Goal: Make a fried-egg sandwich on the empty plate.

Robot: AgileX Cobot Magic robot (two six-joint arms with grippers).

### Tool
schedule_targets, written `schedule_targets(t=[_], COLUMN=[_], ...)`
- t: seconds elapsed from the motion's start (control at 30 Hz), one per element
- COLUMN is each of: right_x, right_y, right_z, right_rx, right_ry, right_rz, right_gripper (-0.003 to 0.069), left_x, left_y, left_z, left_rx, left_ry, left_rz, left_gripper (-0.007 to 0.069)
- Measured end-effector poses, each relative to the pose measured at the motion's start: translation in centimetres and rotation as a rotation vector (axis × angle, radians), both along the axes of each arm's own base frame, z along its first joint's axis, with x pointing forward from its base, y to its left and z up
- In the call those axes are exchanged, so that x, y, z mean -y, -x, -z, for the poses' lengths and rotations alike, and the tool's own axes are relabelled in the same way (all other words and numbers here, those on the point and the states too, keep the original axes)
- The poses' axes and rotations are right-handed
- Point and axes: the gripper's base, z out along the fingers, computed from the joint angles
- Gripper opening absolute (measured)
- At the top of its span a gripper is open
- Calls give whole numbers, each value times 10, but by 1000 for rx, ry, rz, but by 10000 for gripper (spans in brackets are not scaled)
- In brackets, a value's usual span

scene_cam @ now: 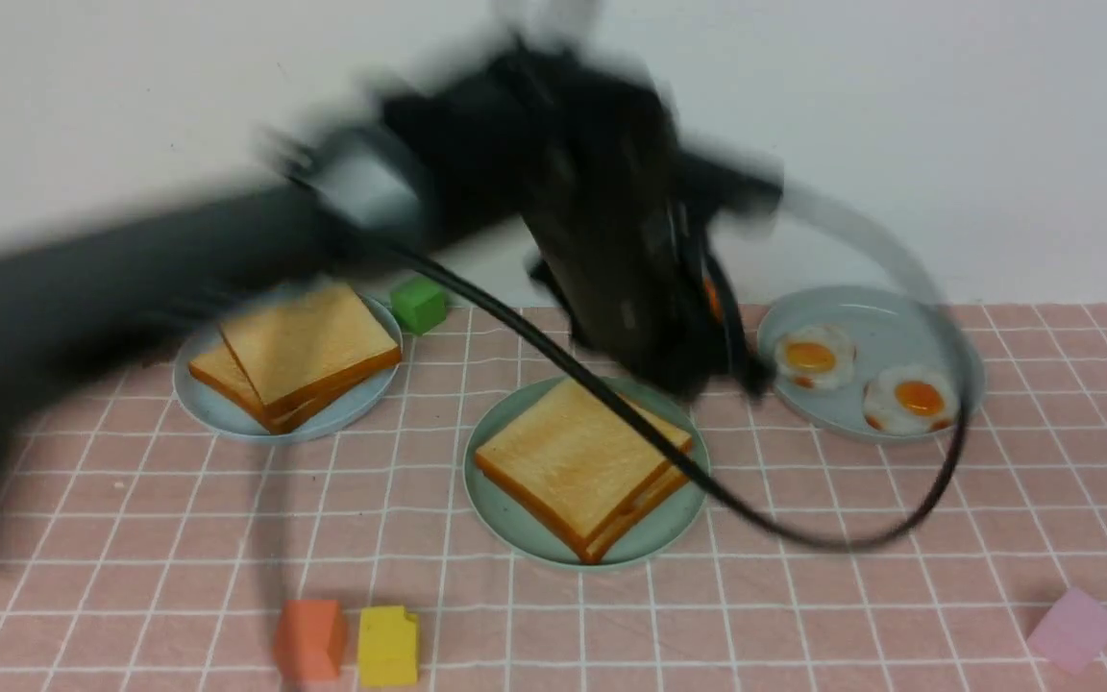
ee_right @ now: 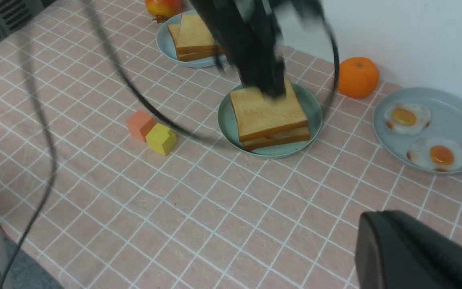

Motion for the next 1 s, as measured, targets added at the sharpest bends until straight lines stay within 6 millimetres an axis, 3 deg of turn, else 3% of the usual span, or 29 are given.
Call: schedule_targets(t=[0.03,0.07,0.1,0.13,0.17,0.23,0.37,0.53,0.6,0.67,0.8,1.0], right_x=[0,0,0,0,0,-1,-1,-1,-1,-1,-1,-1], right_y=[0,0,0,0,0,0,1,1,1,1,1,1], right_z=[0,0,0,0,0,0,0,0,0,0,0,0], right_rx=[0,0,-1,-2,-2,-4,-6,-7,-7,-8,-8,-8], right_ry=[0,0,-1,-3,-3,-5,-9,-11,-11,-11,-11,-11], right_rz=[0,0,-2,-3,-3,-6,-11,-13,-13,-13,-13,-13], right_gripper=[6,6,6,6,6,8,8,8,8,10,13,14], left_x=[-10,-14,-36,-48,-48,-80,-113,-143,-152,-162,-181,-192], left_y=[12,17,42,56,56,92,129,162,172,183,202,215], left_z=[-22,-30,-59,-68,-69,-74,-50,5,19,24,15,17], left_rx=[36,52,109,136,141,209,298,328,334,365,485,494], left_ry=[43,59,121,148,152,224,334,421,459,529,654,660], left_rz=[0,0,0,0,0,-5,-20,-55,-73,-96,-109,-96], left_gripper=[160,141,59,16,16,-13,-13,-13,-13,-13,-13,-13])
